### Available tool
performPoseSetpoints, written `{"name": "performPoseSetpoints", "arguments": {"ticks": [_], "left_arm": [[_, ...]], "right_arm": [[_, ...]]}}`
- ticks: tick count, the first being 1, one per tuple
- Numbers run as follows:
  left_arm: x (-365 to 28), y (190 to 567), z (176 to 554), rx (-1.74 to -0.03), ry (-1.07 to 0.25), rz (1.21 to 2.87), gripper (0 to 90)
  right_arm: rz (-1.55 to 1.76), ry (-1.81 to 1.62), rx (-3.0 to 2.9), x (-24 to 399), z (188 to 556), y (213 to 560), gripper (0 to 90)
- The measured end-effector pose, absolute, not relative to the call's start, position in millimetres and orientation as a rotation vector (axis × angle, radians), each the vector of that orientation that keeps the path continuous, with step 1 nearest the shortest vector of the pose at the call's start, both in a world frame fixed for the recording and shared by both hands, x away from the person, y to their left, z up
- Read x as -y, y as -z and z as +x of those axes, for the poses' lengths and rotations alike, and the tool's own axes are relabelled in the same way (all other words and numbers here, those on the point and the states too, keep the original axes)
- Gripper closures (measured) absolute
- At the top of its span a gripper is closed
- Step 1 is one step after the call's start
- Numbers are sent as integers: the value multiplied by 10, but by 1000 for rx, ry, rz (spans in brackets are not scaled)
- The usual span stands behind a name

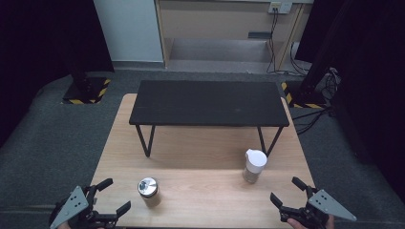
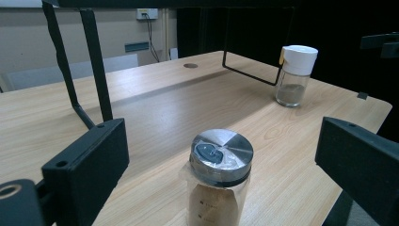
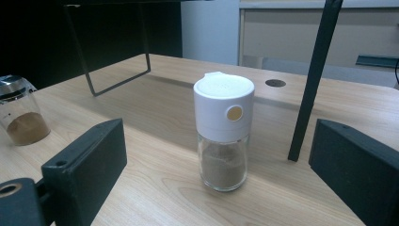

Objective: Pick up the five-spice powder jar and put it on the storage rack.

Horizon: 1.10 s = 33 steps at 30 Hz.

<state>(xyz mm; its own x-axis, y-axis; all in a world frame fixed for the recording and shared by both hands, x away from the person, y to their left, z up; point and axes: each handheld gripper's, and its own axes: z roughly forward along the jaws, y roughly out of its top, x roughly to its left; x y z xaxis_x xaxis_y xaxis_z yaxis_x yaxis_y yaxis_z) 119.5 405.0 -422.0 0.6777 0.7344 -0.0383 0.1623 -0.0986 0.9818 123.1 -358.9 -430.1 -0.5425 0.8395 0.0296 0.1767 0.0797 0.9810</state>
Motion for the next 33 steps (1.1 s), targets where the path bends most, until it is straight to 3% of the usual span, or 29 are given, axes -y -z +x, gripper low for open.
{"name": "performPoseSetpoints", "arguments": {"ticks": [33], "left_arm": [[-4053,4212,1185,-752,-576,1599,12]], "right_arm": [[1009,-1504,-1794,3593,1241,4306,50]]}}
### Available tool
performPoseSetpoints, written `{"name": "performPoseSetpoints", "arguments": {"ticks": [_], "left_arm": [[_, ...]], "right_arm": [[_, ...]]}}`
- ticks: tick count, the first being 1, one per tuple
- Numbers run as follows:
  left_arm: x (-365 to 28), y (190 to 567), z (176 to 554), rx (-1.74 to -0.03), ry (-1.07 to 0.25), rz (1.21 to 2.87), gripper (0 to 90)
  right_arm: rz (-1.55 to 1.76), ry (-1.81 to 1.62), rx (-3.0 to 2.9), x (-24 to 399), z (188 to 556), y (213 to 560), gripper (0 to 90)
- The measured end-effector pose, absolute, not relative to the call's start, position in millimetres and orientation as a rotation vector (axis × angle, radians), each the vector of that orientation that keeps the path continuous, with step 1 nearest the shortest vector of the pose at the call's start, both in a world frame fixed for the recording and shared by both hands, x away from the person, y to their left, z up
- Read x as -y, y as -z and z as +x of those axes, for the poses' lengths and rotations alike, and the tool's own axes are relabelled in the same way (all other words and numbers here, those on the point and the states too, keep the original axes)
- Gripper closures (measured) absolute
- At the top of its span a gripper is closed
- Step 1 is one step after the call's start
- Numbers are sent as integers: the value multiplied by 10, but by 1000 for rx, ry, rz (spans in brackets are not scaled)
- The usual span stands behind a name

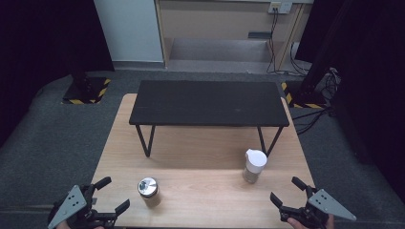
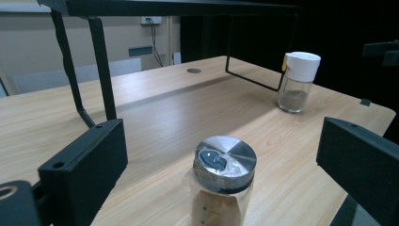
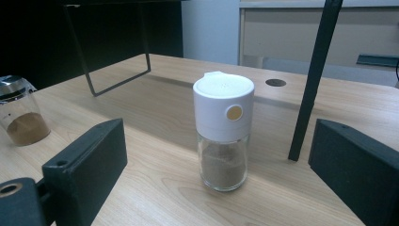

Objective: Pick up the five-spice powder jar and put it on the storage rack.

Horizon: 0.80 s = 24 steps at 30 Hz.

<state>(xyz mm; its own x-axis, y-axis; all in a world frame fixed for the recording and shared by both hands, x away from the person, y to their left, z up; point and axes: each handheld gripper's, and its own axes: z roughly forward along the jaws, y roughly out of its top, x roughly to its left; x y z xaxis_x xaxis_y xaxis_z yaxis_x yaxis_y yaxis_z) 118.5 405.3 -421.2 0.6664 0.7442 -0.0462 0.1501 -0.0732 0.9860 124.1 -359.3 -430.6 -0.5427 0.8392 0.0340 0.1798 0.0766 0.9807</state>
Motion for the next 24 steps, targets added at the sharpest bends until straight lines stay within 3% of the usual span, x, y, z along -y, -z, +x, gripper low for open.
{"name": "performPoseSetpoints", "arguments": {"ticks": [24], "left_arm": [[-4037,4056,1224,-739,-567,1634,7]], "right_arm": [[1007,-1512,-1794,3610,1250,4313,51]]}}
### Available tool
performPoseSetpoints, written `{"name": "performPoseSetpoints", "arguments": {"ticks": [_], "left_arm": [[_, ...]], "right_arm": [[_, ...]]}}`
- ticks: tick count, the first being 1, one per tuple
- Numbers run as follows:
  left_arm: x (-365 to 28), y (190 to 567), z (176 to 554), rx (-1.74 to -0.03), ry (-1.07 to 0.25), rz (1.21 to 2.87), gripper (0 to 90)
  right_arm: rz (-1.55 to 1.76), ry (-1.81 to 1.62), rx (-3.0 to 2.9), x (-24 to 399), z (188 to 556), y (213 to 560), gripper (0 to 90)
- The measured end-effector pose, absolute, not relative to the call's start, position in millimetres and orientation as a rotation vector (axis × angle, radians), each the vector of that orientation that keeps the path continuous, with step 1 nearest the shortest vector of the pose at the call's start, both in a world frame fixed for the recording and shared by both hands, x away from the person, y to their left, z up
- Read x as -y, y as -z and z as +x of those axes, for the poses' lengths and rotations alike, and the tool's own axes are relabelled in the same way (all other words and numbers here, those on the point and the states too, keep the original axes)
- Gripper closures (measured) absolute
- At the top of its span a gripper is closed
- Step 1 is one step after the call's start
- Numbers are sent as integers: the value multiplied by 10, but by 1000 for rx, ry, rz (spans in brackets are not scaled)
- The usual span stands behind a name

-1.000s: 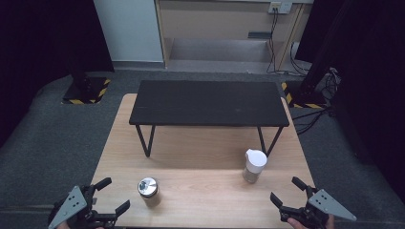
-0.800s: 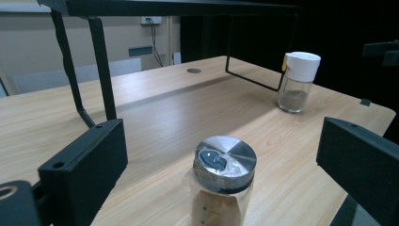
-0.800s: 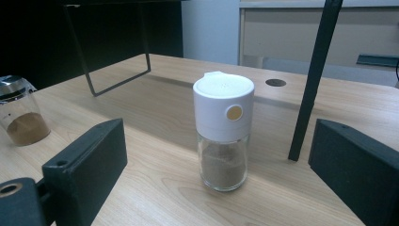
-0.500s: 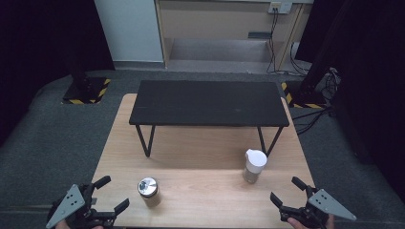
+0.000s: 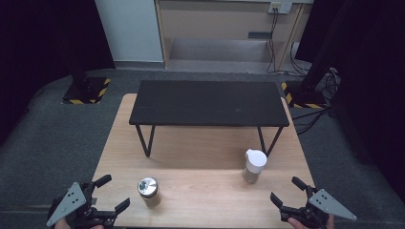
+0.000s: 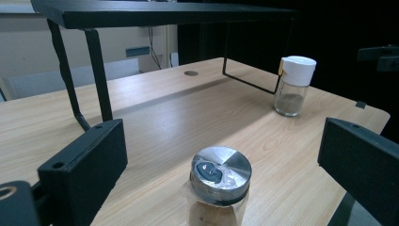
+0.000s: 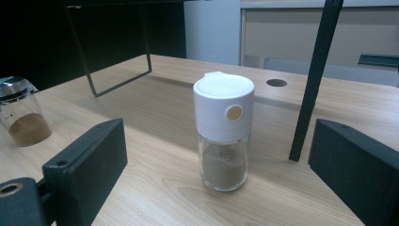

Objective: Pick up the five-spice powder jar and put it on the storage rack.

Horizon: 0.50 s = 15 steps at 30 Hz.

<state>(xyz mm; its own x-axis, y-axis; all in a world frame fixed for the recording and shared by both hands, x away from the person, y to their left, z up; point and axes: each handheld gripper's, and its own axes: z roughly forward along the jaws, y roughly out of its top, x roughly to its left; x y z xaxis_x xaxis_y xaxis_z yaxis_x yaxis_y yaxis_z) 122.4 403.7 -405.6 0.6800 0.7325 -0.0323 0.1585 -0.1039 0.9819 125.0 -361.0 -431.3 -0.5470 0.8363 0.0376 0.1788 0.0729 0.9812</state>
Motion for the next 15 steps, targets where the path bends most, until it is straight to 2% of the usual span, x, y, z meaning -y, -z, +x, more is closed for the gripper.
{"name": "performPoseSetpoints", "arguments": {"ticks": [15], "left_arm": [[-4104,3889,1295,-702,-549,1695,5]], "right_arm": [[1004,-1515,-1795,3616,1252,4314,52]]}}
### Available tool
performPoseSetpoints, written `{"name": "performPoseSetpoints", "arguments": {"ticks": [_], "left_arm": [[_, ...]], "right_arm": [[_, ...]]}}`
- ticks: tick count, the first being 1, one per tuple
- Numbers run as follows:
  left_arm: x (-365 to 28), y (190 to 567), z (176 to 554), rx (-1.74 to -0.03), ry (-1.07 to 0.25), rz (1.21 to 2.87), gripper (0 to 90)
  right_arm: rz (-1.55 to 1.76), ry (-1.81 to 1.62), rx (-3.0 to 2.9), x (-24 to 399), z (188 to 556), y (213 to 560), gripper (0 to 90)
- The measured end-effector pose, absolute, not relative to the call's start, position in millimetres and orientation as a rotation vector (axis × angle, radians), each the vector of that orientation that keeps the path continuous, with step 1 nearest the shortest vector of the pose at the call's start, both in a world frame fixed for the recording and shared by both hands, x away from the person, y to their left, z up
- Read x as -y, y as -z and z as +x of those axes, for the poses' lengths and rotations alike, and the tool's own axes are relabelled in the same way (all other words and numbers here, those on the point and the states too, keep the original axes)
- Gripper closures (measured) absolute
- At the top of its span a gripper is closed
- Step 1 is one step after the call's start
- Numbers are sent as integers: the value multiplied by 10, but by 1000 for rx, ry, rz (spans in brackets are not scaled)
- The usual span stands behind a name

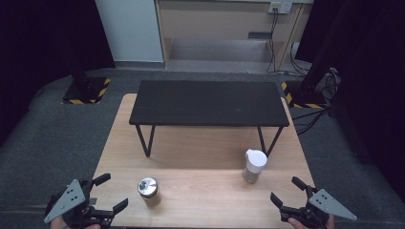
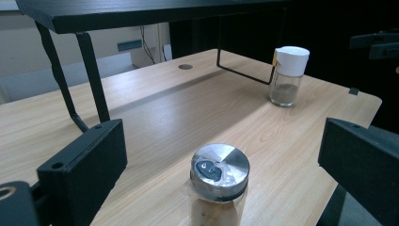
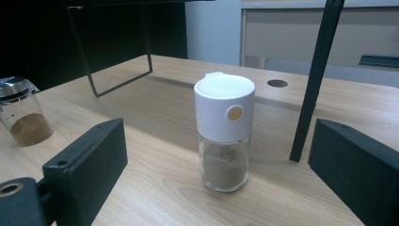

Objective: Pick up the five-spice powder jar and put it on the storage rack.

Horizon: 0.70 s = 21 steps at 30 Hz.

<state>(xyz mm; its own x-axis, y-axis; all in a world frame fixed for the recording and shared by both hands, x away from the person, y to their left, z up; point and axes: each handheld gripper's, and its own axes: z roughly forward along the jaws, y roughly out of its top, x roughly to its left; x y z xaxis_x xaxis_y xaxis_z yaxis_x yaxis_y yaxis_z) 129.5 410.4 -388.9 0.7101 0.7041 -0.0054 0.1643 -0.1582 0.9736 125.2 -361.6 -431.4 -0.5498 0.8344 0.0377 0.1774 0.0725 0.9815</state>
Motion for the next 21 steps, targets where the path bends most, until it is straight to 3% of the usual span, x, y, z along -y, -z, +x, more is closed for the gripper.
{"name": "performPoseSetpoints", "arguments": {"ticks": [21], "left_arm": [[-4270,3676,1446,-641,-510,1825,6]], "right_arm": [[1006,-1516,-1795,3618,1252,4315,53]]}}
